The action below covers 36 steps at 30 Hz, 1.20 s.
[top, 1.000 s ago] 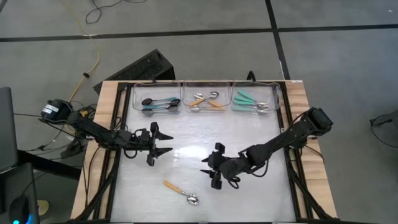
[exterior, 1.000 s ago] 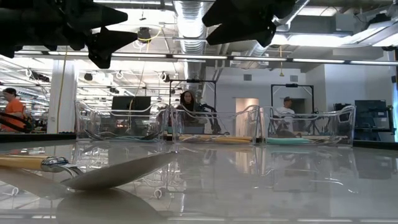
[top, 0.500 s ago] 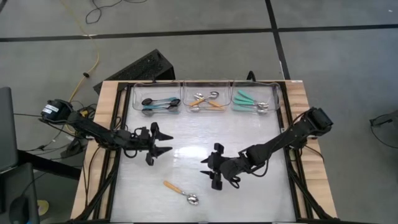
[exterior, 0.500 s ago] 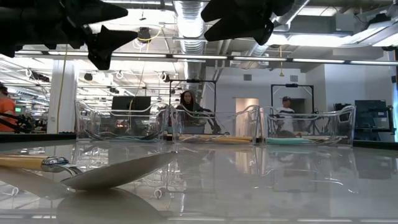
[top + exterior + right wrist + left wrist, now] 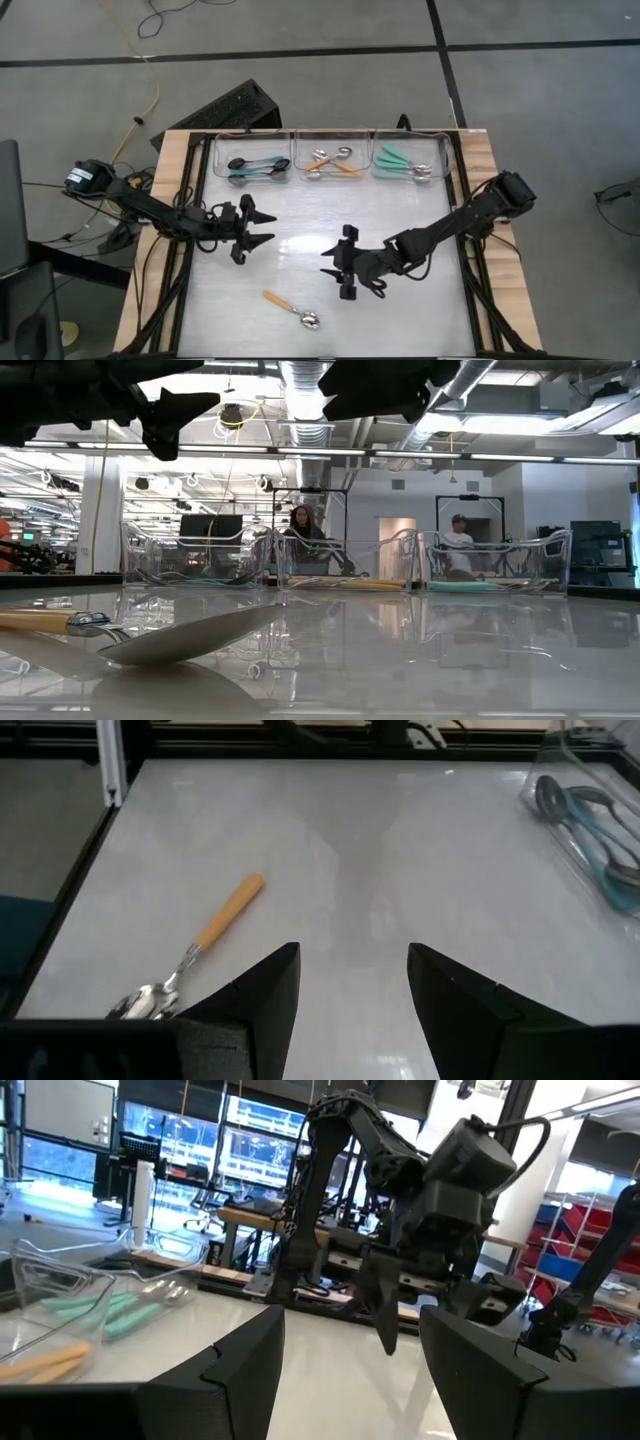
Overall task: Sort silverware by color (type)
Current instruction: Put the yellow spoon into the top center transparent bin
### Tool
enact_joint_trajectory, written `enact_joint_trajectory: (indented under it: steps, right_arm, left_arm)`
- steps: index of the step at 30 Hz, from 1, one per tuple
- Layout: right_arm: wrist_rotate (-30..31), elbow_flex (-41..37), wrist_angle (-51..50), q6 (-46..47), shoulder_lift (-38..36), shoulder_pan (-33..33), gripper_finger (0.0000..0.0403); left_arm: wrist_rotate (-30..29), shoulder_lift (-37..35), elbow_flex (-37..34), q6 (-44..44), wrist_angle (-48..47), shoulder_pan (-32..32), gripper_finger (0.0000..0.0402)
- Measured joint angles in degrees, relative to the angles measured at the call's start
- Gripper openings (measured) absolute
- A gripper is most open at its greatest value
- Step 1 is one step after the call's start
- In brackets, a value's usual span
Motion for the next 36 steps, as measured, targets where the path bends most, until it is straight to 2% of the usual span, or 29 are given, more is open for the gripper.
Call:
enact_joint_trajectory:
  steps: [9, 17, 26, 32, 36]
  right_arm:
    - [-0.07, 0.0, 0.54, 3.03, 0.18, -0.78, 0.0211]
    - [-0.13, 0.02, 11.78, 1.14, 5.16, -0.59, 0.0216]
    - [0.2, 0.64, 11.03, 0.58, 6.33, 1.42, 0.0249]
    - [3.1, 0.59, 10.39, -1.83, 6.16, 1.08, 0.025]
    - [3.15, 0.57, 10.24, -1.84, 6.19, 0.14, 0.025]
  left_arm:
    - [0.37, 0.0, 0.0, -1.18, -0.48, 0.02, 0.0218]
    - [0.53, 0.0, 0.0, -2.6, -0.46, -0.02, 0.0218]
    - [0.57, 0.02, 0.0, -3.67, -2.21, -0.02, 0.0218]
    - [-0.02, 0.02, -0.02, -1.71, -2.27, -0.02, 0.0218]
    - [-3.03, 0.02, -0.02, 0.96, -2.23, -0.02, 0.0218]
